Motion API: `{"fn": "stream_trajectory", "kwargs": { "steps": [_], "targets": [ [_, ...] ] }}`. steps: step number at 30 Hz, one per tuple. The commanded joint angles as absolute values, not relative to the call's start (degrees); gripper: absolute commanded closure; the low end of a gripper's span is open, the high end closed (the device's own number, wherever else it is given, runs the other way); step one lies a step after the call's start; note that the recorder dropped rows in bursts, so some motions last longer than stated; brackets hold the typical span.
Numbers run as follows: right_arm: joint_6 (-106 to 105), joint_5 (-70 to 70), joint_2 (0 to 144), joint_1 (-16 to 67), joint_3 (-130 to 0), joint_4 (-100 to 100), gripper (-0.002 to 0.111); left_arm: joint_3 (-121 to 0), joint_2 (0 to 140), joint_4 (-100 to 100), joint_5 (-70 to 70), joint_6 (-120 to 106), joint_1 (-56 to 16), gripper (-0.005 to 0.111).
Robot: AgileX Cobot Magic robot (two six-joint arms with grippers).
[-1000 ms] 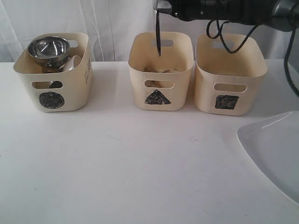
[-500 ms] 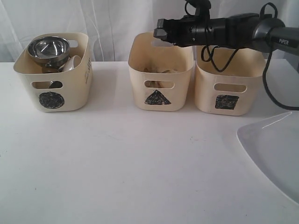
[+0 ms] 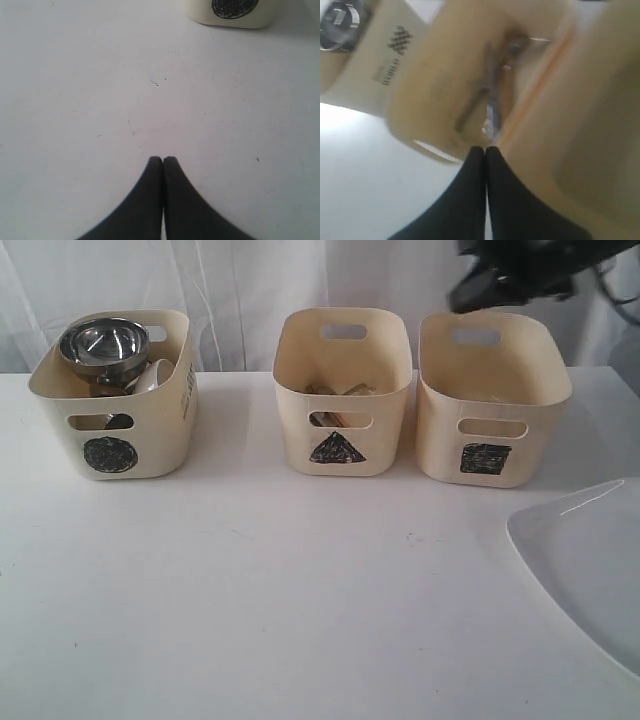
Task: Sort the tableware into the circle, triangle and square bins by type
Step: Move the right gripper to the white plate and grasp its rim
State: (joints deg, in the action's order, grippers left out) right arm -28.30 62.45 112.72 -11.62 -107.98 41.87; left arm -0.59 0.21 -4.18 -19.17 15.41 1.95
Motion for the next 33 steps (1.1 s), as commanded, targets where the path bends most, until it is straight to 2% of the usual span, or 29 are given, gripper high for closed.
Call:
{"fn": "stream_trajectory", "kwargs": {
  "steps": [1,8,11,16,18,22,26,28,33],
  "targets": [
    [-22.70,66.87,103.85,-21.94,-100.22,34.00,0.108,0.00,0.00,-3.93,-20.08,15.21,1.83,0.107],
    [-24.13,69.06,95.51,-40.82,-83.56,33.38,0.108,0.00,0.00,-3.93,-20.08,15.21,1.83,0.107],
    [-24.13,69.06,94.99,-46.24,-79.46,30.87,0.108,0.00,0.00,-3.93,-20.08,15.21,1.83,0.107],
    [-24.13,69.17,95.53,-50.37,-75.39,23.88,0.107,0.00,0.00,-3.93,-20.08,15.21,1.83,0.107],
    [-24.13,69.86,96.32,-50.50,-73.68,18.72,0.100,0.00,0.00,-3.93,-20.08,15.21,1.83,0.107],
    [-21.81,69.96,99.15,-50.60,-70.67,7.83,0.079,0.00,0.00,-3.93,-20.08,15.21,1.83,0.107],
    [-19.65,69.96,103.14,-50.60,-69.88,5.54,0.059,0.00,0.00,-3.93,-20.08,15.21,1.83,0.107],
    [-19.65,69.96,105.25,-50.60,-69.88,5.54,0.055,0.00,0.00,-3.93,-20.08,15.21,1.83,0.107],
    [-20.38,67.80,110.26,-50.60,-69.88,6.13,0.055,0.00,0.00,-3.93,-20.08,15.21,1.83,0.107]
  ]
}}
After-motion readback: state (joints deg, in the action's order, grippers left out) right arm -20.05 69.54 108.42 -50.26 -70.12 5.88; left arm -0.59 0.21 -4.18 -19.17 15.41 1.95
